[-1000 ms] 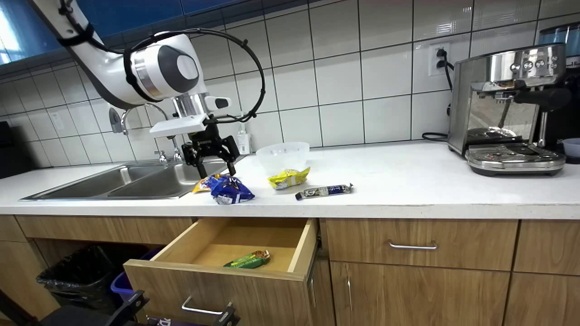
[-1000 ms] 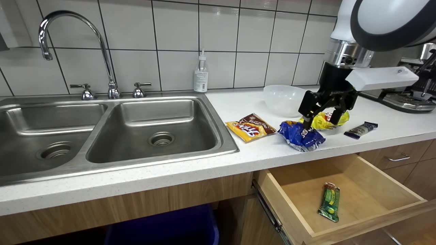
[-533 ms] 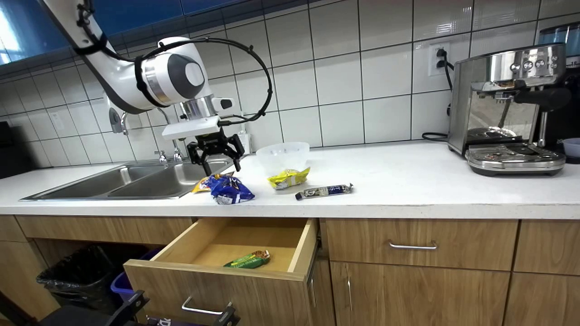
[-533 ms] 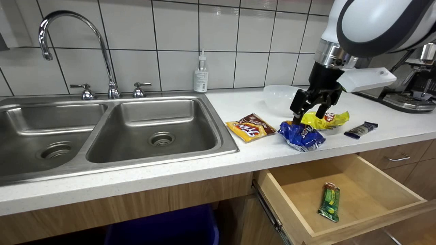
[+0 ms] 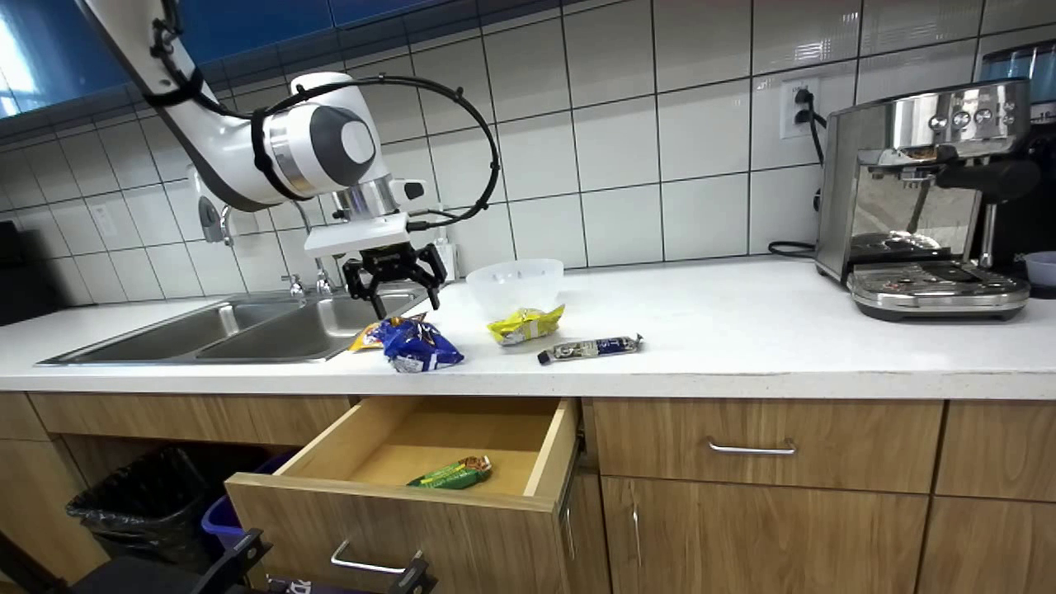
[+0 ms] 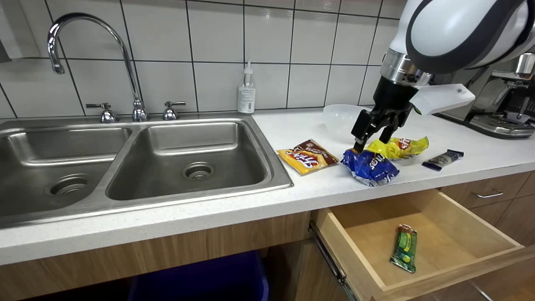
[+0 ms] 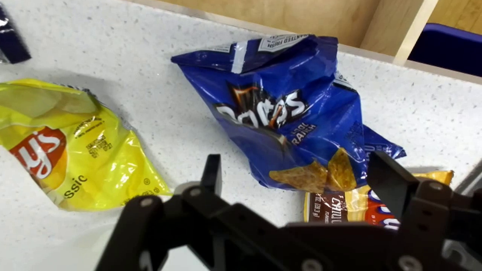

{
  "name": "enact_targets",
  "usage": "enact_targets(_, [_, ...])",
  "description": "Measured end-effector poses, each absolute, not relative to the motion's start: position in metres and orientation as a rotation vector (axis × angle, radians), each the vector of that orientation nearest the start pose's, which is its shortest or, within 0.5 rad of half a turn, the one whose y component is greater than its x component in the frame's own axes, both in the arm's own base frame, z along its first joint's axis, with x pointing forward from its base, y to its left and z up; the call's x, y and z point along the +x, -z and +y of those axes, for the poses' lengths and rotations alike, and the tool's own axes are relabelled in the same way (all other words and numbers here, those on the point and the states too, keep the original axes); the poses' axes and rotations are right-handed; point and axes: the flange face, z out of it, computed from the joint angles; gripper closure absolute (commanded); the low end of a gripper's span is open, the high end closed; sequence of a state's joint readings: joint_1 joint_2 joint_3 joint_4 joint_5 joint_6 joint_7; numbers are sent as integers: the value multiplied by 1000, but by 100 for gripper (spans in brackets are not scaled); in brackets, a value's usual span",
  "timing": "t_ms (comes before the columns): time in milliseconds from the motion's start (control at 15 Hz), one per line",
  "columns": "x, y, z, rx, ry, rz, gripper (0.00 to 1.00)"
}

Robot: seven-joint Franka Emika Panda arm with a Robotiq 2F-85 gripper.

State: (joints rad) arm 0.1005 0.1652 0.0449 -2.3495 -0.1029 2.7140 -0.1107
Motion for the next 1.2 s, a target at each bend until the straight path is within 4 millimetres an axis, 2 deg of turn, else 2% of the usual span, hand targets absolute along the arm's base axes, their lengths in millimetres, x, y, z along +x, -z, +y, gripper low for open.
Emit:
enact_targets(467, [528,-279,79,-3110,311,-472,0])
enact_targets(1200, [528,-277,77,-3111,305,-467,0])
